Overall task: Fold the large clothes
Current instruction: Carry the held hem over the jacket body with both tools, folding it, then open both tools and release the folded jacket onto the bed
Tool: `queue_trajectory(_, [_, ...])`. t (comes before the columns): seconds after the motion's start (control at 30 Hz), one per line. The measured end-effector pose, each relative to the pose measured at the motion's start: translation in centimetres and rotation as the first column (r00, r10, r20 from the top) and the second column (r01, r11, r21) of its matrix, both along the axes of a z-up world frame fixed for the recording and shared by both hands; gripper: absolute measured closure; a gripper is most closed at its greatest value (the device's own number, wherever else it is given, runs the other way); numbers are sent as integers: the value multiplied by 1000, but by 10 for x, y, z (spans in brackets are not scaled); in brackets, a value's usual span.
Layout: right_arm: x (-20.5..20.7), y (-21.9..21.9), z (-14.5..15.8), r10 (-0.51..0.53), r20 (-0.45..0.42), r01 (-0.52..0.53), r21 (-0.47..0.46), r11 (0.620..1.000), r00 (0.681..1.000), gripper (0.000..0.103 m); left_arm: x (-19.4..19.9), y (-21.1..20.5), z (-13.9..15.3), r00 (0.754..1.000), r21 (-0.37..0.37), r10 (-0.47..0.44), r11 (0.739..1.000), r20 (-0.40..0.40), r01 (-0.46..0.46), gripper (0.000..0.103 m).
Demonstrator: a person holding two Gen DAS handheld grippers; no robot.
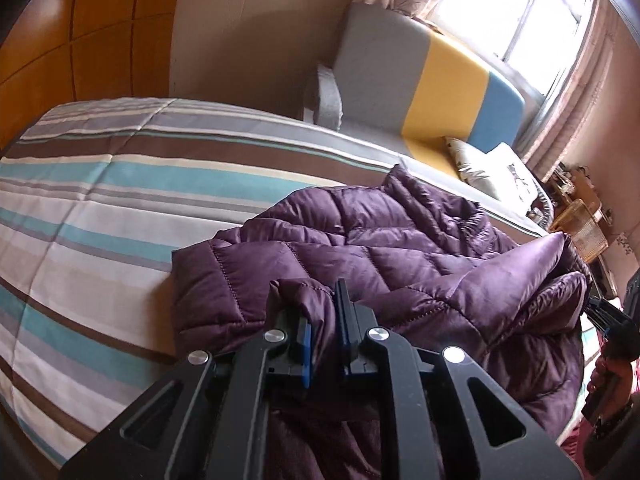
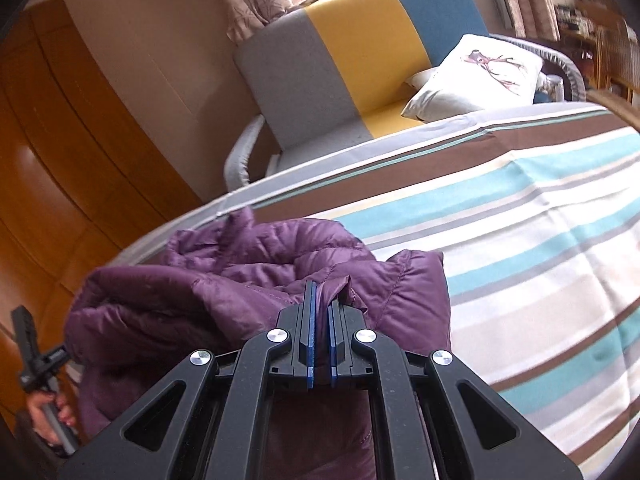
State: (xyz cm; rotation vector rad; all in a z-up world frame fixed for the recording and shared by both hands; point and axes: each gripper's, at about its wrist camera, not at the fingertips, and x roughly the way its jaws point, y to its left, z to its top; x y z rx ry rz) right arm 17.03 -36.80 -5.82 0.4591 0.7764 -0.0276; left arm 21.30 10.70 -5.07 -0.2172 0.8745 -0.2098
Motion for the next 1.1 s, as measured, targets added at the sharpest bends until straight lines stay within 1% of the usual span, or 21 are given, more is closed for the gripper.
queue_trajectory(0.13, [12,2,-17,-20,-31,20,-22,1000,999,98,14,-4,-12,999,-17,19,1000,-29,-19,91])
queue_trajectory(0.2, [17,2,-23,-32,-38,32,-15,999,999,98,18,-6,-14,999,-17,16,1000,-37,-17,89])
queue_trajectory(0.3, [18,-2,-30,-40,-36,41,37,998,999,96,19,-8,-15,999,-29,9,1000,-42,-11,85])
queue_trajectory(0.37, [14,-8,-28,-42,-13,43,98,994,999,96,17,-5,-13,999,-58,7,998,-38,-9,75])
queue_trajectory(0.4, [12,-11,-26,-45,1,45,120,992,999,91,15,-2,-10,999,-85,13,996,-32,-16,72])
queue_trajectory(0.43, [9,-15,-23,-51,20,48,144,988,998,77,12,2,-7,1000,-111,25,993,-18,-27,65])
queue_trajectory(0.47, [5,-19,-18,-64,43,57,162,985,997,63,10,6,-4,999,-124,36,992,-6,-37,52])
queue_trajectory(0.5, [-2,-24,-11,-92,78,78,168,983,993,40,6,10,0,998,-127,60,990,12,-58,48])
queue_trajectory(0.53, [-8,-27,-4,-108,115,88,169,982,988,36,4,12,2,997,-126,74,990,26,-70,41])
queue_trajectory(0.57, [-11,-29,1,-105,133,81,170,982,986,36,2,14,6,994,-107,97,990,45,-92,29])
queue_trajectory(0.6, [-14,-29,6,-98,133,78,150,986,986,36,-2,17,12,988,-73,134,989,80,-128,25])
queue_trajectory(0.63, [-15,-28,10,-95,123,80,123,989,988,36,-7,20,17,980,-57,158,987,118,-152,23])
queue_trajectory(0.7, [-18,-24,13,-64,99,56,84,995,993,37,-14,25,23,972,-52,180,983,149,-174,23])
queue_trajectory(0.77, [-21,-16,13,-30,71,27,36,999,997,40,-18,26,24,976,-42,163,986,145,-159,22])
queue_trajectory(0.83, [-25,-7,10,18,33,-17,-20,1000,999,44,-25,20,19,983,-4,125,992,137,-126,21])
queue_trajectory(0.9, [-25,3,2,34,-28,-36,-96,995,999,45,-28,13,10,990,40,78,996,115,-83,21])
queue_trajectory(0.97, [-23,7,-8,32,-84,-43,-136,990,996,55,-25,3,-7,998,85,41,995,56,-45,23])
queue_trajectory(1.0, [-22,9,-15,29,-108,-44,-138,990,994,65,-22,0,-15,999,102,29,994,22,-31,24])
queue_trajectory(1.03, [-21,9,-20,37,-117,-51,-119,992,992,84,-19,-5,-23,1000,114,20,993,-13,-18,41])
queue_trajectory(1.07, [-20,12,-22,58,-117,-69,-93,993,991,91,-17,-7,-28,999,89,5,996,-37,-1,67])
queue_trajectory(1.1, [-20,16,-20,59,-108,-70,-102,992,992,95,-19,-10,-28,999,67,-3,998,-44,6,74])
